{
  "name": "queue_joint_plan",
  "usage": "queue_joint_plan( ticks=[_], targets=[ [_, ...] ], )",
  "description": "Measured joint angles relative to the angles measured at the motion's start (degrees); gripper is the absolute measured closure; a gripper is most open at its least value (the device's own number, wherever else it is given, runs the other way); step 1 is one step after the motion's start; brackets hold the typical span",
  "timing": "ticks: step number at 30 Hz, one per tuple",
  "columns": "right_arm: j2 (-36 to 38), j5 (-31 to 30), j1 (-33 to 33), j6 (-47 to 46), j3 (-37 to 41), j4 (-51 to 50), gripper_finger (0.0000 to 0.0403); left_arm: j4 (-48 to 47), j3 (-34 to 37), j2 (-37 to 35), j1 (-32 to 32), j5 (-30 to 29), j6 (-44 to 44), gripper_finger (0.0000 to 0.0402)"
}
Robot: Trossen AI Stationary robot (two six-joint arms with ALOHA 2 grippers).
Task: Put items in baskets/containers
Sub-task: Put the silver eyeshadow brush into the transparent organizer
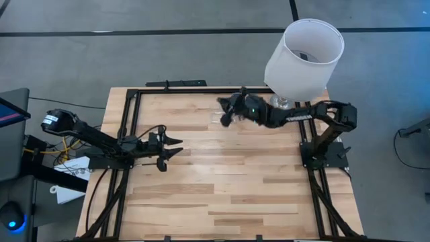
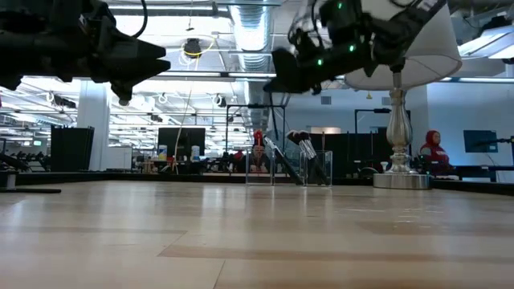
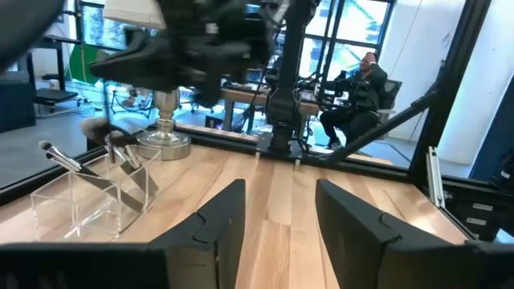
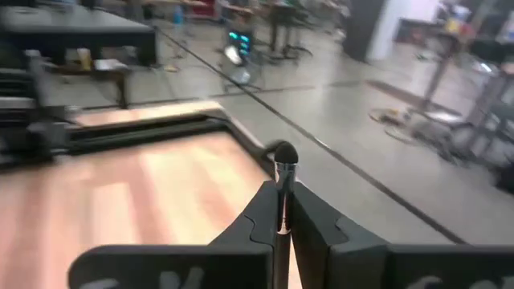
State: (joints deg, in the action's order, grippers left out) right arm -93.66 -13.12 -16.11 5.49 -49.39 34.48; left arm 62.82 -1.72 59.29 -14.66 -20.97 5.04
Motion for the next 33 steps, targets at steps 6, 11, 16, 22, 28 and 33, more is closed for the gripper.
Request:
queue_joint_plan(
  ticks=[6, 11, 16, 22, 28, 33],
  targets=[
    [-0.3, 4.0, -5.3, -3.1, 0.0, -5.0, 0.0386, 0.0, 0.0, 0.0, 0.0, 0.0, 0.0, 0.0254],
    [-0.3, 4.2, -5.7, -5.1, 0.0, -6.6, 0.0386, 0.0, 0.0, 0.0, 0.0, 0.0, 0.0, 0.0259],
    [-0.3, 4.3, -5.3, -7.4, 0.0, -8.7, 0.0378, 0.0, 0.0, 0.0, 0.0, 0.0, 0.0, 0.0266],
    [-0.3, 4.2, -5.5, -8.6, 0.0, -13.2, 0.0361, 0.0, 0.0, 0.0, 0.0, 0.0, 1.1, 0.0270],
    [-0.3, 4.2, -5.5, -8.5, 0.0, -14.4, 0.0356, 0.0, 0.0, 0.0, 0.0, 0.0, 1.5, 0.0270],
    [-0.3, 4.2, -6.4, -8.5, 0.0, -15.8, 0.0348, -0.3, 0.0, 0.0, 0.0, 0.0, 1.5, 0.0270]
  ],
)
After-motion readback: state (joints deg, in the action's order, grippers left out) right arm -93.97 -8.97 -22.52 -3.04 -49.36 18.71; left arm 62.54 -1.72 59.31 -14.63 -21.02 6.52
